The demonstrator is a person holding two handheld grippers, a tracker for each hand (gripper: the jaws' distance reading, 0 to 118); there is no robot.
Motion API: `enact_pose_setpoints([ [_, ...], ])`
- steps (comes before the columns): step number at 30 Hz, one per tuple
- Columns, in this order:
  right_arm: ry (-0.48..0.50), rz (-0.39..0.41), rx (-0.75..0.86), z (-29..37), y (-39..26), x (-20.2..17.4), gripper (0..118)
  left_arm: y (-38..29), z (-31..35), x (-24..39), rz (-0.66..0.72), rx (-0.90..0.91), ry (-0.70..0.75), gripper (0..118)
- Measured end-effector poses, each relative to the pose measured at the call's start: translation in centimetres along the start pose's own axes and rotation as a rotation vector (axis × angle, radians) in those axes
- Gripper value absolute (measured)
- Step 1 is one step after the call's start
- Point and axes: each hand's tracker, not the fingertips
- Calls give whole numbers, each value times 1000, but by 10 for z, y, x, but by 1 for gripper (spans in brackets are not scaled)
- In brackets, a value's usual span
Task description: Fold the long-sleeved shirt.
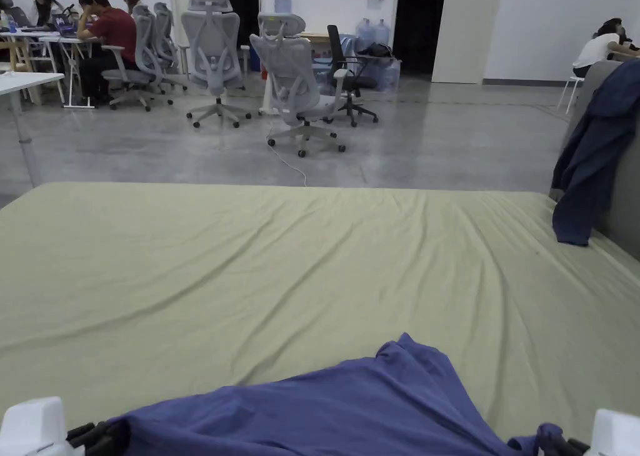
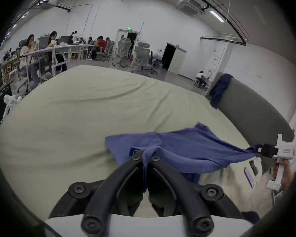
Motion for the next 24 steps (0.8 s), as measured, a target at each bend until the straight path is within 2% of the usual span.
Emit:
enact_pose_setpoints([
  [5, -22, 44, -75, 54, -57, 17, 4, -61, 61, 2, 63, -90, 33, 3],
  [9, -44, 83, -199, 65, -99, 32, 4, -113, 84, -1, 69, -236, 79, 3],
  [12, -64, 59, -319, 57, -122, 44, 4, -141, 87, -4, 76, -329, 100, 3],
  [15, -95, 112, -431, 32, -137, 52, 4, -164, 71, -5, 72, -445, 111, 3],
  [16, -115, 106, -451, 25, -142, 54, 4, -170, 65, -4, 50, -469, 149, 3],
  [20, -96, 72, -511, 0, -152, 58, 5, -180, 50, -9, 118, -469, 170, 4],
  [21, -87, 71, -519, -3, -153, 59, 10, -176, 51, -11, 173, -452, 160, 9],
  [22, -84, 83, -512, 0, -150, 59, 20, -171, 54, -14, 225, -438, 137, 25],
  [23, -105, 123, -484, 5, -142, 58, 40, -164, 61, -15, 241, -409, 116, 57],
  [24, -142, 138, -458, 13, -135, 57, 72, -156, 69, -13, 226, -377, 138, 95],
])
